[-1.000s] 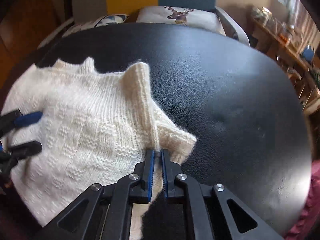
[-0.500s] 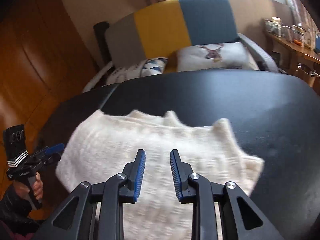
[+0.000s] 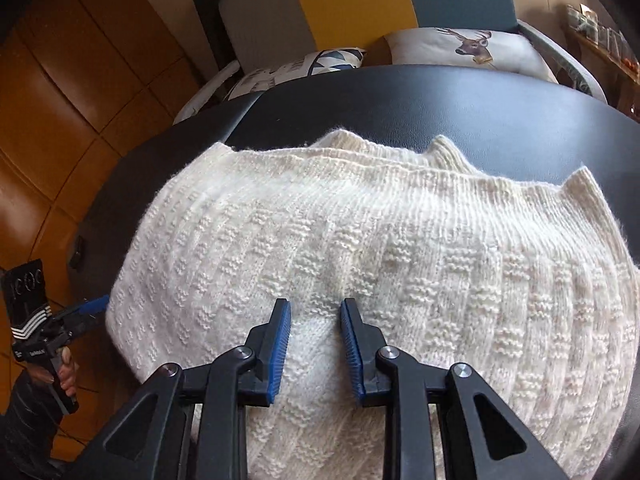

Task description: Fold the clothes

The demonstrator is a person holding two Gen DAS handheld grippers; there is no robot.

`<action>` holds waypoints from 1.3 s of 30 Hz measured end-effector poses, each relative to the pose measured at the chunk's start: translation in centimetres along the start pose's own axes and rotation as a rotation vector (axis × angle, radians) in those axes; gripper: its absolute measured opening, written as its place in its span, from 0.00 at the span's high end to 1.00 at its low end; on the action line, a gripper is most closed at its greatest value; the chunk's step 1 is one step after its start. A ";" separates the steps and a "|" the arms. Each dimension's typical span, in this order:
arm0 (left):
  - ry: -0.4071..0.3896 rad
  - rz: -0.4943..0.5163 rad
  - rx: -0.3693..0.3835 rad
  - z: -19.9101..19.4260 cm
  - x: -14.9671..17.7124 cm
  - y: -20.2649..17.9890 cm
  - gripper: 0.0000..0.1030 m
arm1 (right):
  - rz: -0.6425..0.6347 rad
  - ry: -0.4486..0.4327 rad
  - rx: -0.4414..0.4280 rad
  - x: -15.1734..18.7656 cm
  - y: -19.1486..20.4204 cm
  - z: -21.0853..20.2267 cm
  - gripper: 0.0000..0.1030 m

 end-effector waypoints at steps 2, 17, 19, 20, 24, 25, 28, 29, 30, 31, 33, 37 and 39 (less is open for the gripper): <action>0.015 -0.020 0.032 0.8 -0.1 0.4 0.48 | 0.014 -0.004 -0.006 0.0 -0.2 0.0 0.75; 0.067 0.016 0.084 0.8 -0.1 -0.5 0.87 | 0.025 -0.029 -0.014 0.4 -0.5 -0.1 0.75; 0.066 -0.005 0.087 1.2 0.0 -0.4 0.93 | 0.015 -0.026 -0.013 0.4 -0.6 -0.2 0.75; 0.061 0.001 0.078 0.7 0.1 -0.5 0.94 | 0.006 -0.021 -0.008 0.4 -0.5 -0.3 0.75; 0.099 -0.059 0.014 -0.3 2.9 1.4 0.94 | -0.046 -0.024 0.013 0.6 -0.4 -0.1 0.78; 0.090 -0.070 0.013 -0.5 2.8 1.4 0.94 | -0.049 -0.029 0.009 0.7 -0.5 0.0 0.78; 0.062 -0.097 -0.004 -0.9 2.3 1.1 0.90 | -0.051 -0.043 0.002 0.6 -0.6 0.2 0.78; 0.060 -0.090 -0.004 -0.8 1.8 0.8 0.89 | -0.046 -0.045 -0.001 0.6 -0.7 0.2 0.77; 0.050 -0.090 0.000 -1.0 1.1 0.7 0.84 | -0.038 -0.047 -0.006 0.5 -0.8 0.1 0.77; 0.041 -0.089 0.004 -1.1 0.4 0.5 0.78 | -0.028 -0.050 -0.015 0.5 -1.0 0.1 0.77; 0.004 -0.099 0.020 -1.6 -1.2 0.4 0.66 | -0.011 -0.063 -0.038 0.7 -1.4 -0.1 0.77; -0.070 -0.091 -0.019 -1.4 -5.3 0.5 0.44 | 0.045 -0.073 -0.075 0.8 -2.1 -0.8 0.75; -0.046 -0.074 -0.054 0.2 -7.4 0.5 0.44 | 0.061 -0.074 -0.080 0.5 -2.3 -1.5 0.75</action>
Point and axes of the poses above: each gripper's, at about its wrist camera, not at the fingertips, and z roughly the way its jaws point, y to its left, x to its underside, the point moved 2 cm from there along z, roughly the way its jaws point, and after that the axes turned 4 degrees about z, right-handed, at the moved point
